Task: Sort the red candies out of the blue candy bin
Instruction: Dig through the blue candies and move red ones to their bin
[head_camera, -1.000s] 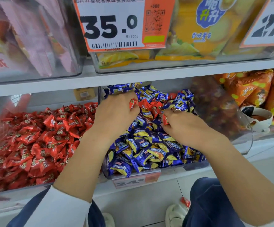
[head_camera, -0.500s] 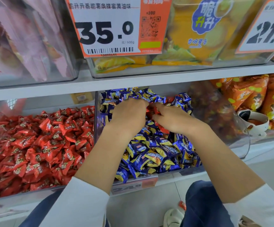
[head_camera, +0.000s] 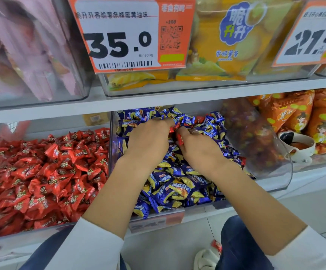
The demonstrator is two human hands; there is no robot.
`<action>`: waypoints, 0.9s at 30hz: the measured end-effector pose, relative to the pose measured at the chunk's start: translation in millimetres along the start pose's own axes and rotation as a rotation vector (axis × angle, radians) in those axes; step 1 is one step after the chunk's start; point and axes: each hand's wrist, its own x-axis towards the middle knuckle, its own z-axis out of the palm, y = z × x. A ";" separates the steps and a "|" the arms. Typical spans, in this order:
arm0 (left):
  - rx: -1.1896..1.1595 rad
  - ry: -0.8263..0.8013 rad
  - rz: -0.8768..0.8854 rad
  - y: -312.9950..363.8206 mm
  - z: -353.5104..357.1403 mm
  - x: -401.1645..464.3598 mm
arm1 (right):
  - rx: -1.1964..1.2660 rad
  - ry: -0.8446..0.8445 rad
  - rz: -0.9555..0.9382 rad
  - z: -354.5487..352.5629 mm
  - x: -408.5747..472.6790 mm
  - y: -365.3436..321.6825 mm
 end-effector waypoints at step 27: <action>-0.767 0.222 -0.481 -188.2 -74.3 -130.6 | 0.671 -0.184 -0.325 -25.6 9.6 -192.5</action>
